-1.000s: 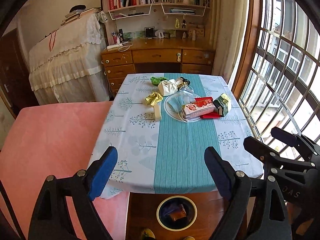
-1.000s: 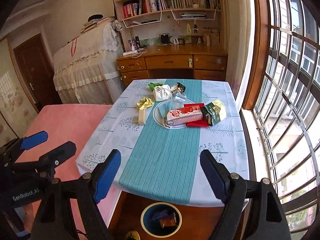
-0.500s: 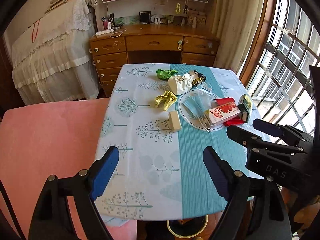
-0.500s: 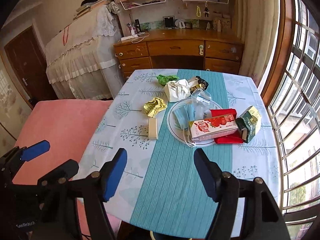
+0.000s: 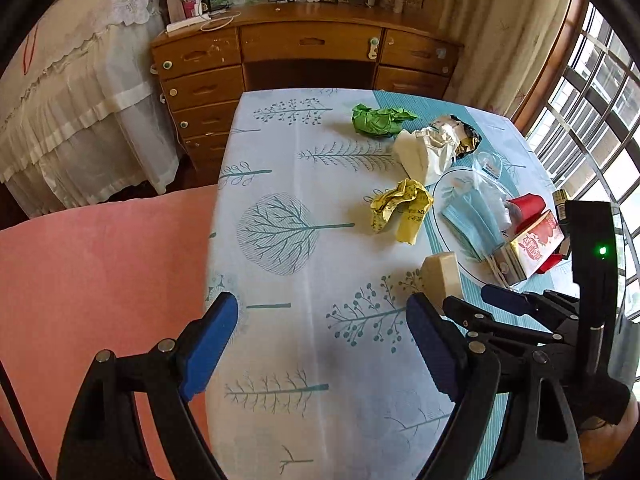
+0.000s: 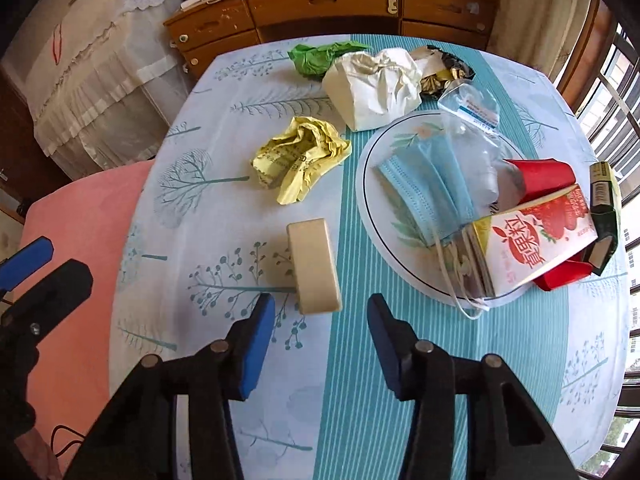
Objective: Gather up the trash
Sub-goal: 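Grasp the yellow crumpled wrapper with the left tool while the right grasps the beige block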
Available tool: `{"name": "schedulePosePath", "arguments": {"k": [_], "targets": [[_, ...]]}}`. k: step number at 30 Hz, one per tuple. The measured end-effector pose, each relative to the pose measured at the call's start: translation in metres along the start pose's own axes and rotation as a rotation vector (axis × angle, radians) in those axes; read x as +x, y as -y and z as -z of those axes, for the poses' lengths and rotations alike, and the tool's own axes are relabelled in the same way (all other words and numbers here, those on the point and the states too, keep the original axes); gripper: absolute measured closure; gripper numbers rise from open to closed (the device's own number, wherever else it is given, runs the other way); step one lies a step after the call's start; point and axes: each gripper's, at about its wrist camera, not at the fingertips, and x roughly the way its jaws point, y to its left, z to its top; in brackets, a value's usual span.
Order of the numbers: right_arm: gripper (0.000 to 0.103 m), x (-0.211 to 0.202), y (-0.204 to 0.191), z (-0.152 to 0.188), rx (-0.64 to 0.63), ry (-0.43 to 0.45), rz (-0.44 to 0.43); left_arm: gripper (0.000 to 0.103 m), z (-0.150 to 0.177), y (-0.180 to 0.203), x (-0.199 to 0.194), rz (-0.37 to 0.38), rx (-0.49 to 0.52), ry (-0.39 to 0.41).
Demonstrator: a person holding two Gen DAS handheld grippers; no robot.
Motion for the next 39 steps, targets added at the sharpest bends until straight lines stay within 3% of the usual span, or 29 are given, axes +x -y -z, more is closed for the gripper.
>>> {"name": "schedulePosePath", "arguments": {"k": [5, 7, 17, 21, 30, 32, 36, 39], "targets": [[0.06, 0.021, 0.005, -0.009, 0.037, -0.022, 0.0, 0.018, -0.021, 0.001, 0.029, 0.035, 0.034, -0.032], [0.076, 0.024, 0.007, -0.01, 0.047, -0.022, -0.023, 0.018, -0.028, 0.003, 0.037, 0.049, 0.054, -0.041], [0.077, 0.015, 0.024, -0.018, 0.118, 0.019, -0.051, 0.018, -0.063, 0.031, 0.065, 0.128, 0.146, -0.065], [0.077, 0.003, 0.034, -0.023, 0.142, 0.053, -0.039, 0.018, -0.073, 0.048, 0.082, 0.191, 0.191, -0.117], [0.077, -0.002, 0.052, -0.031, 0.186, 0.079, -0.016, 0.019, -0.086, 0.079, 0.132, 0.215, 0.24, -0.196], [0.076, -0.001, 0.054, -0.03, 0.188, 0.076, -0.023, 0.03, -0.086, 0.081, 0.143, 0.222, 0.23, -0.22], [0.076, 0.0, 0.055, -0.026, 0.192, 0.07, -0.045, 0.07, -0.084, 0.082, 0.167, 0.221, 0.202, -0.293], [0.077, -0.003, 0.056, -0.022, 0.191, 0.071, -0.058, 0.082, -0.083, 0.08, 0.167, 0.236, 0.18, -0.284]]}}
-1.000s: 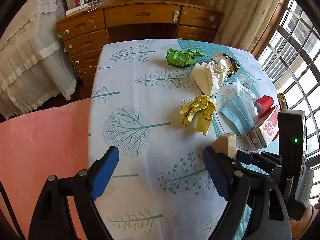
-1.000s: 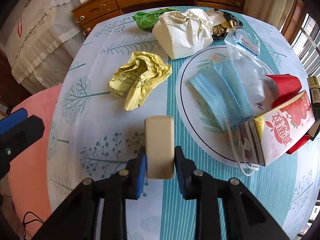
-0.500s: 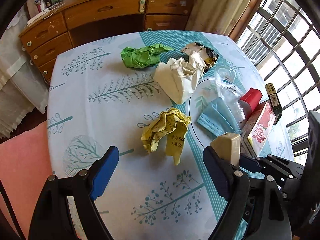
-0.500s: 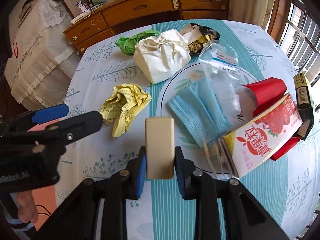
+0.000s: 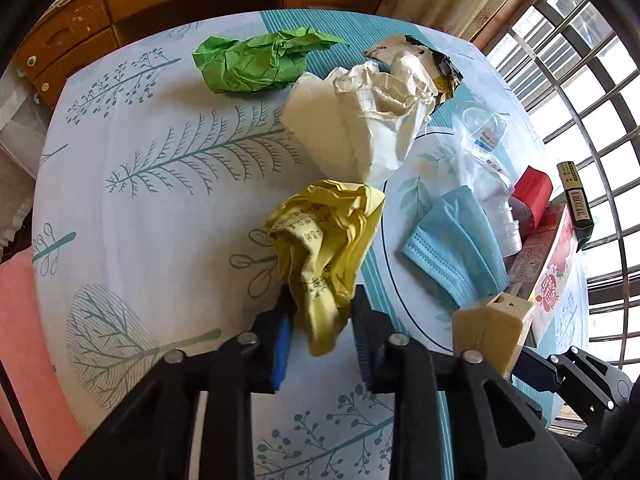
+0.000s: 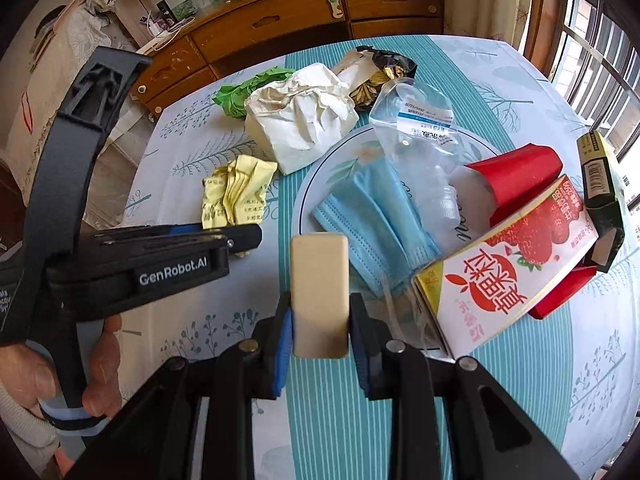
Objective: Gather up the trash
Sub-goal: 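Grasp the yellow crumpled wrapper with the left tool while the right grasps the beige block, then carry the wrapper and beige block over the bin and release both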
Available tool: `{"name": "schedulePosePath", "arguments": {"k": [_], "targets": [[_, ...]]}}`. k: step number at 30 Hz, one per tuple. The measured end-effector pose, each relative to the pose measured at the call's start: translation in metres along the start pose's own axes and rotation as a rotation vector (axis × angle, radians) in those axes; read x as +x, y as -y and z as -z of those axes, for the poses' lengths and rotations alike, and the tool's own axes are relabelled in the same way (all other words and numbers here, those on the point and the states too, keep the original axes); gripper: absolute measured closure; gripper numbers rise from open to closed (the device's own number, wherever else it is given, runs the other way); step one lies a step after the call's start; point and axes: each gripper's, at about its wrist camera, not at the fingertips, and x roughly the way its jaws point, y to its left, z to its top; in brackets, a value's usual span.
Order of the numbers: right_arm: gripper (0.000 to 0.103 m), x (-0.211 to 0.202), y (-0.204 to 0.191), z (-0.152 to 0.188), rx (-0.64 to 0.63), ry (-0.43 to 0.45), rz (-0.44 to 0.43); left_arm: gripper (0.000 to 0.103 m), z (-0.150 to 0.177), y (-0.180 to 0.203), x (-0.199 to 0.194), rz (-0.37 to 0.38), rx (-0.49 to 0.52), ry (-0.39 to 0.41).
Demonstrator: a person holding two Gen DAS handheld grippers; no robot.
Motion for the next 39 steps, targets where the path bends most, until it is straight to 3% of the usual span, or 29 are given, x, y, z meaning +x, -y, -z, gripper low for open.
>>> {"name": "schedulePosePath", "arguments": {"k": [9, 16, 27, 39], "targets": [[0.077, -0.026, 0.006, 0.008, -0.021, 0.025, -0.047, 0.086, 0.027, 0.001, -0.04, -0.015, -0.063, 0.095], [0.077, -0.065, 0.015, 0.029, -0.073, 0.042, -0.076, 0.086, 0.074, 0.04, -0.1, -0.059, -0.042, 0.181], [0.076, -0.158, 0.062, 0.098, -0.177, 0.105, -0.115, 0.086, 0.19, 0.15, -0.168, -0.087, -0.1, 0.273], [0.076, -0.234, 0.139, 0.212, -0.304, 0.138, -0.171, 0.086, 0.314, 0.286, -0.178, -0.133, -0.125, 0.311]]}}
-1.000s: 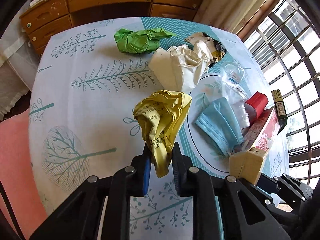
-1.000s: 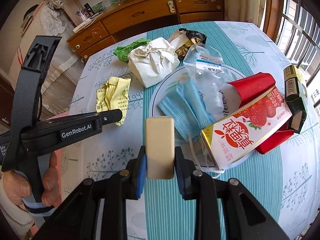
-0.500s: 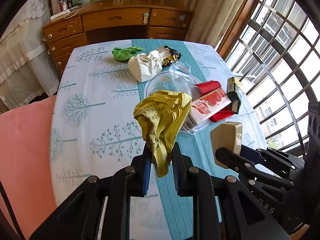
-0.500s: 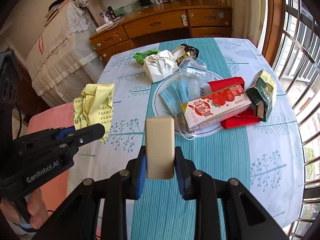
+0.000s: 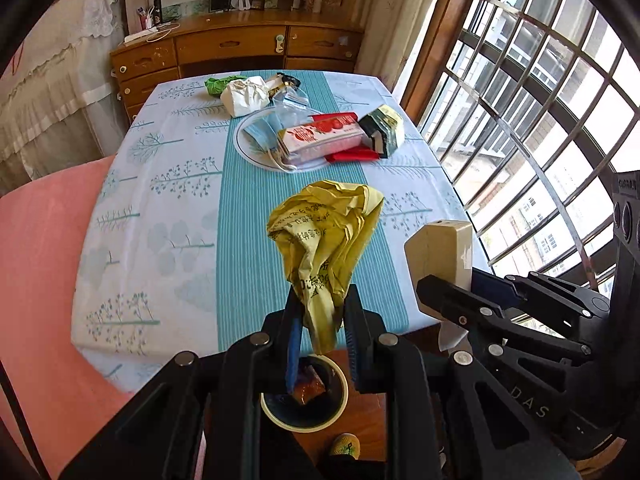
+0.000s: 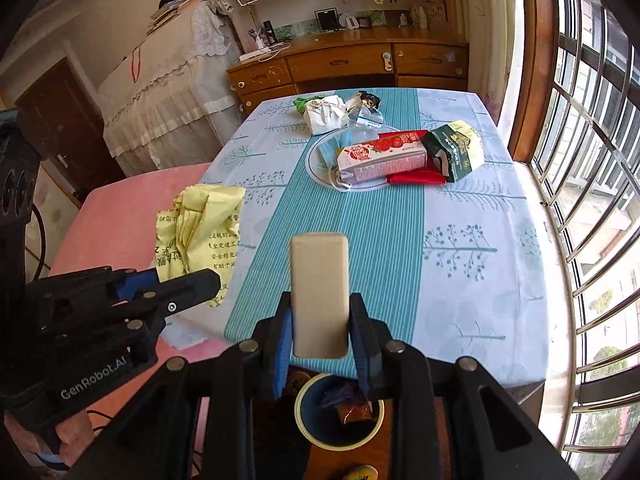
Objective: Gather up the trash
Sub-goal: 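Carry the wrapper and beige block over the bin and release both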
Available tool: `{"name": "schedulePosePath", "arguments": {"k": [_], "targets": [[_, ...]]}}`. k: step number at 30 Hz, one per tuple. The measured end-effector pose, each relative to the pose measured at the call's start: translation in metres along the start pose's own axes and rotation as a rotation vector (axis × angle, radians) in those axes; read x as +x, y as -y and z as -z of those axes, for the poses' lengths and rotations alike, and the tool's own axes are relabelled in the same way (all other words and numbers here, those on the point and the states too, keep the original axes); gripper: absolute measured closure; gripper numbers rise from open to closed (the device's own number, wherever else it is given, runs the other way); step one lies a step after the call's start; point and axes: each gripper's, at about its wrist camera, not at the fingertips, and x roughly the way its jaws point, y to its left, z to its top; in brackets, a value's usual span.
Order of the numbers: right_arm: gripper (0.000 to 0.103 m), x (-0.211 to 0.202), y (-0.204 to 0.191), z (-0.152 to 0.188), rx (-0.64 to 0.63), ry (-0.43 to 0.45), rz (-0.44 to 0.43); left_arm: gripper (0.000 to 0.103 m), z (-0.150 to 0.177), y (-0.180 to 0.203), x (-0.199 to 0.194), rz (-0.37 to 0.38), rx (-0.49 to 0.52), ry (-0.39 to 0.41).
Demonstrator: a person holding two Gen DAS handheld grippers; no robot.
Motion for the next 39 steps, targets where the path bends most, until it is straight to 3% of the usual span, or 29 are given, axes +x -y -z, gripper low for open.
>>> {"name": "schedulePosePath", "arguments": {"k": [8, 15, 28, 39], "targets": [[0.076, -0.003, 0.016, 0.069, 0.035, -0.081, -0.066, 0.086, 0.071, 0.033, 0.002, -0.044, 0.007, -0.127], [0.076, 0.032, 0.021, 0.122, 0.096, -0.174, -0.054, 0.086, 0.12, 0.03, 0.036, -0.059, 0.015, -0.253], [0.076, 0.174, 0.043, 0.224, 0.25, -0.395, -0.001, 0.086, 0.214, -0.018, 0.172, -0.023, -0.077, -0.456], [0.076, 0.291, 0.067, 0.29, 0.239, -0.481, 0.029, 0.084, 0.272, -0.053, 0.303, -0.038, -0.104, -0.521]]}}
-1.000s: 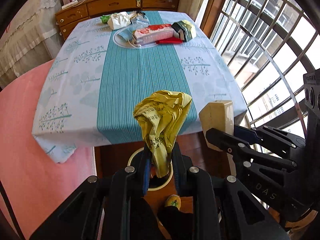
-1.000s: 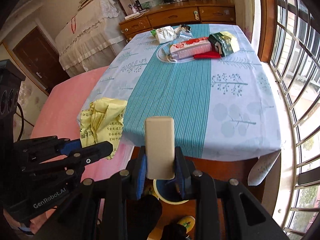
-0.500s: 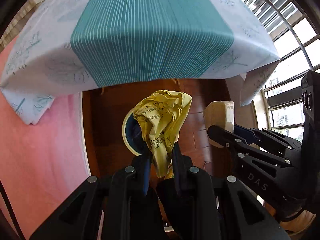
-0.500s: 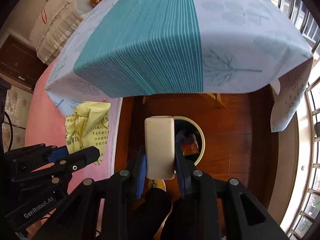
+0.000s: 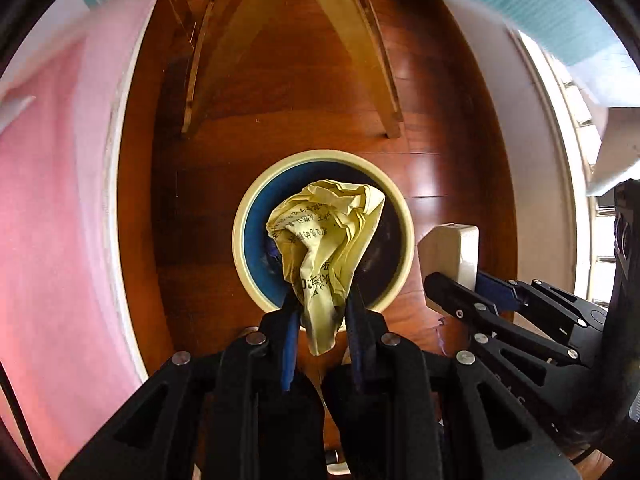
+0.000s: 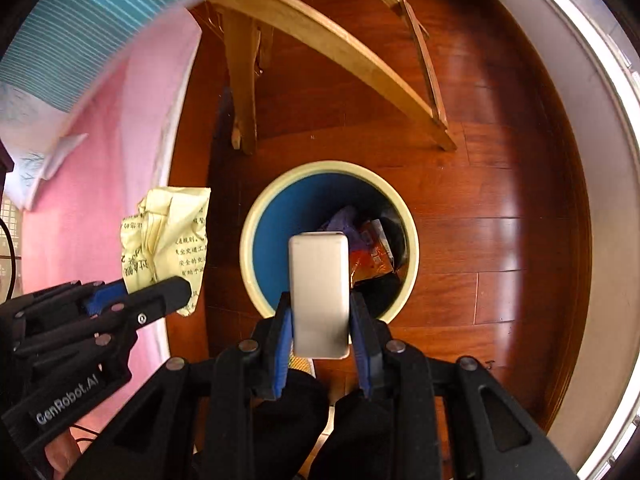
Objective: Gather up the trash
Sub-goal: 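Carry the wrapper and beige block over the bin and release both, then raise both open tools from the bin back over the table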
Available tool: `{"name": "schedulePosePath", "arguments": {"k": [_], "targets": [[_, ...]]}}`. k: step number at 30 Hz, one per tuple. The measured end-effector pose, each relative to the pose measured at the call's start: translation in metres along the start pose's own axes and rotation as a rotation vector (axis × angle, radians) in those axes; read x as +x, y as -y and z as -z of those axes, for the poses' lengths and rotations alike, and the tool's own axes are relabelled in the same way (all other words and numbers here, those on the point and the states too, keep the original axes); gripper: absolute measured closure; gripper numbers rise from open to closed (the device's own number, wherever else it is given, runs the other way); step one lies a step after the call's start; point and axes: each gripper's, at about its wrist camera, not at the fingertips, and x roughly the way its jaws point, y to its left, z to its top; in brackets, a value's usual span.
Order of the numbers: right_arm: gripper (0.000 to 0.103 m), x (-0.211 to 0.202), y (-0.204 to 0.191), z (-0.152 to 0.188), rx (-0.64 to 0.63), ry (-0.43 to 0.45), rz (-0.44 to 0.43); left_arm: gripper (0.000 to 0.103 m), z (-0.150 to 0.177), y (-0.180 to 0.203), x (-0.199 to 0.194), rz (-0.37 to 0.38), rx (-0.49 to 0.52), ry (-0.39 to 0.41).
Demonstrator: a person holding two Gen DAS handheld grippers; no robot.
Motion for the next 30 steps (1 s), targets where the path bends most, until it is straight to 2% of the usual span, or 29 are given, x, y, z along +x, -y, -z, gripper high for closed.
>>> {"name": "schedulePosePath", "arguments": {"k": [2, 5, 7, 8, 10, 11, 21, 30], "targets": [[0.076, 0.018, 0.005, -0.002, -0.013, -0.012, 0.007, 0.082, -0.001, -0.004, 0.018, 0.001, -0.008, -0.002], [0.075, 0.042, 0.01, -0.006, -0.016, -0.028, 0.004, 0.065, -0.005, -0.006, 0.04, 0.006, -0.021, -0.008], [0.071, 0.047, 0.008, -0.01, -0.017, -0.034, 0.016, 0.025, -0.006, -0.01, 0.05, 0.001, -0.027, -0.012], [0.068, 0.051, 0.008, -0.011, -0.018, -0.035, 0.025, 0.022, -0.007, -0.014, 0.053, -0.009, -0.032, -0.008], [0.052, 0.058, 0.008, -0.013, -0.009, -0.034, 0.022, 0.021, -0.006, -0.02, 0.059, -0.009, -0.042, -0.009], [0.051, 0.059, 0.008, -0.013, -0.005, -0.032, 0.016, 0.021, -0.006, -0.024, 0.061, -0.013, -0.047, -0.012], [0.051, 0.045, -0.004, -0.012, 0.018, 0.021, 0.01, 0.021, -0.001, -0.038, 0.036, -0.048, -0.039, 0.075], [0.051, -0.015, -0.019, -0.007, 0.051, 0.06, 0.024, 0.021, -0.001, -0.035, -0.037, -0.057, -0.065, 0.143]]}}
